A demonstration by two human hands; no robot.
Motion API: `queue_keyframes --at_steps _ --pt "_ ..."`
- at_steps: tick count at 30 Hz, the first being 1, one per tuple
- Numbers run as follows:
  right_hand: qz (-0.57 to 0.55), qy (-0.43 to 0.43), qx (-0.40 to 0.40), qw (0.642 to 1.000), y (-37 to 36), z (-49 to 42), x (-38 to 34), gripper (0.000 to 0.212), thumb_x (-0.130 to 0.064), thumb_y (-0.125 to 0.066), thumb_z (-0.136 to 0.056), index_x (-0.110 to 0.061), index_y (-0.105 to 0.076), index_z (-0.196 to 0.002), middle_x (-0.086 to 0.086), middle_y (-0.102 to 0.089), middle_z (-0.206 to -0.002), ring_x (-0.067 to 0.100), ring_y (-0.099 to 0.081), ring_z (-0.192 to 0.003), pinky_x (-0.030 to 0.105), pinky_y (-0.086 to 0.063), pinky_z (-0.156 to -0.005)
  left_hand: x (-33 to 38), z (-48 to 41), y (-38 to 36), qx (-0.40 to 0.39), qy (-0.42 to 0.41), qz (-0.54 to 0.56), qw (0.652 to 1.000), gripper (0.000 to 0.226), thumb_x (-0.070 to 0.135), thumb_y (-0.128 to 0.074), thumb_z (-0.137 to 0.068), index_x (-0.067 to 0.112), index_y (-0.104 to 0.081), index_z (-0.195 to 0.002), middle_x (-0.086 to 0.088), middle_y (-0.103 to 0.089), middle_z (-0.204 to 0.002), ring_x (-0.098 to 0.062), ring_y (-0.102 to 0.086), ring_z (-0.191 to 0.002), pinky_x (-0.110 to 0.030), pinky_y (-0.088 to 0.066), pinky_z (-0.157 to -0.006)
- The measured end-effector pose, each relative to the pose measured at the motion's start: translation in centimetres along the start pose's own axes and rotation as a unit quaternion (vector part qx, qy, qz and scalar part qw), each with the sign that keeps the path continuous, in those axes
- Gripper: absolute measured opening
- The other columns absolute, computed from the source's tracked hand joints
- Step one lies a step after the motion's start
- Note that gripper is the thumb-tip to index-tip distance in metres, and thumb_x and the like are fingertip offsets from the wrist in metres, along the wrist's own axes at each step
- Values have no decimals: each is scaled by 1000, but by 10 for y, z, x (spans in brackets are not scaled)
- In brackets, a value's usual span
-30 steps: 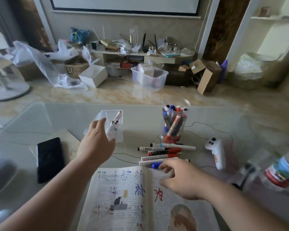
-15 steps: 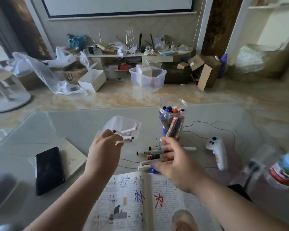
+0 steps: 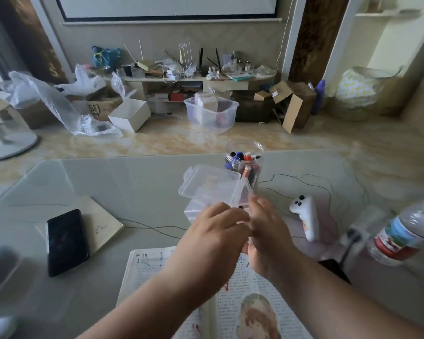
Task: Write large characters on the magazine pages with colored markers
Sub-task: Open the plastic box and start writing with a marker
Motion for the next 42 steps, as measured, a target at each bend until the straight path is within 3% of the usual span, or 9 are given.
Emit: queue_keyframes --at_steps 2,6,9,12,16,22,27,32,42 --pt "-79 -6 30 996 6 0 -6 18 -23 -42 -108 -21 -60 -109 1 -65 -99 -2 -69 -84 1 -43 -63 16 -2 7 5 -27 12 1000 14 -2 -75 -82 12 -73 -82 0 -71 -97 -22 -59 -86 -36 -50 -78" --pt "-27 9 3 1000 -1 -6 -21 19 -27 -48 -107 -26 -68 -107 15 -71 -118 24 -76 -87 33 -58 -55 9 4 43 100 -8 34 994 8 5 -72 -87 10 -74 -80 4 -64 -77 -21 -56 -71 -39 -47 -67" --pt "2 -31 -13 999 2 -6 -21 19 -28 -55 -105 -29 -68 -118 14 -66 -128 46 -71 -99 46 -61 -57 -53 20 59 183 168 46 968 17 29 -79 -87 13 -72 -88 11 -61 -85 -10 -56 -76 -35 -49 -70" --pt "4 -88 -84 993 -9 -3 -13 29 -24 -45 -107 -21 -67 -126 15 -73 -119 43 -72 -99 43 -62 -52 -119 42 28 83 384 230 890 92 62 -85 -60 32 -49 -139 12 -56 -127 -4 -56 -113 -31 -53 -94" --pt "6 -156 -160 975 -29 7 5 39 -29 -41 -106 -7 -69 -123 17 -73 -117 36 -74 -99 47 -62 -61 -108 39 -12 -21 370 517 772 117 30 -98 -53 41 -32 -149 2 -60 -139 -22 -59 -128 -40 -57 -93" --pt "87 -142 -54 985 0 0 6 11 -28 -65 -93 -20 -73 -94 2 -69 -74 17 -62 -54 22 -43 -39 -105 24 5 -23 309 306 900 108 49 -95 -59 40 -36 -149 9 -60 -137 -15 -60 -126 -48 -51 -102" --pt "131 -111 -95 981 -7 1 5 14 -22 -58 -98 -17 -69 -105 4 -70 -74 16 -60 -47 22 -14 -42 -104 19 0 -34 302 383 872 107 36 -97 -64 14 -37 -151 -7 -59 -139 -29 -55 -131 -56 -43 -108" --pt "133 -74 -41 987 5 -13 1 8 -19 -66 -93 -16 -64 -86 -1 -51 -65 9 -35 -48 23 -13 -44 -99 14 4 -29 285 448 847 83 -5 -86 -71 5 -43 -140 -7 -61 -132 -25 -57 -128 -42 -46 -108" --pt "160 -33 -8 987 14 -31 4 22 -6 -63 -96 13 -58 -107 12 -40 -75 13 -25 -50 20 -17 -36 -110 28 -8 -24 352 555 754 104 -9 -81 -70 33 -30 -150 -14 -61 -131 -39 -70 -108 -38 -58 -88"
Point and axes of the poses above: each hand's wrist, its own z-axis away from the middle knuckle, its own y-axis out of the back of the hand, x = y × z, the point moved 9 cm from there along -z, towards the middle knuckle
